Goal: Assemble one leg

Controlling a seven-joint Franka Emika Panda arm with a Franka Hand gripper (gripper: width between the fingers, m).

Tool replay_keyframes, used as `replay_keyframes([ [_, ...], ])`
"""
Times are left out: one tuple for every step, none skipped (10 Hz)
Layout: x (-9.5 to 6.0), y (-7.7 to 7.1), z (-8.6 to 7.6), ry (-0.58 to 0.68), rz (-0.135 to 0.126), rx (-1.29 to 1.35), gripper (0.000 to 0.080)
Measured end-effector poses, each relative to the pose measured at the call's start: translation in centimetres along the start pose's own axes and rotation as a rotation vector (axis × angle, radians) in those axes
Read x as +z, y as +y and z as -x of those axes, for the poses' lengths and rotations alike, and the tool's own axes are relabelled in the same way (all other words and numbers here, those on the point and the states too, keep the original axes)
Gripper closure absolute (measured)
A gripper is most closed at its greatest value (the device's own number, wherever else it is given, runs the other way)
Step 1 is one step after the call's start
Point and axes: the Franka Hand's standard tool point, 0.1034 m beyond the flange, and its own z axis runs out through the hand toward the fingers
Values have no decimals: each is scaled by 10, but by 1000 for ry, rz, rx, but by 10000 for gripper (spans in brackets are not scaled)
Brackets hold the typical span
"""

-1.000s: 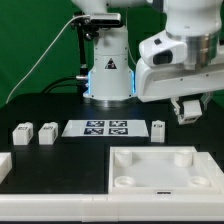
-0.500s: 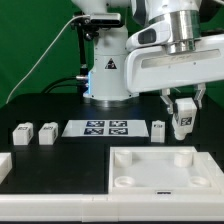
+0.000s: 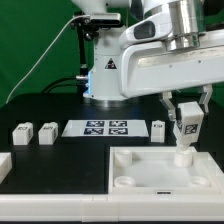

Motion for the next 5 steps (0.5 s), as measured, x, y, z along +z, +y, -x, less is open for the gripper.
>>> replay_keyframes([
  [3, 3, -6, 38, 5, -31, 508],
  [5, 3, -3, 35, 5, -27, 508],
  [3, 6, -8, 93, 20, -36, 508],
  [3, 11, -8, 181, 44, -43, 508],
  [6, 16, -3, 247, 65, -46, 508],
])
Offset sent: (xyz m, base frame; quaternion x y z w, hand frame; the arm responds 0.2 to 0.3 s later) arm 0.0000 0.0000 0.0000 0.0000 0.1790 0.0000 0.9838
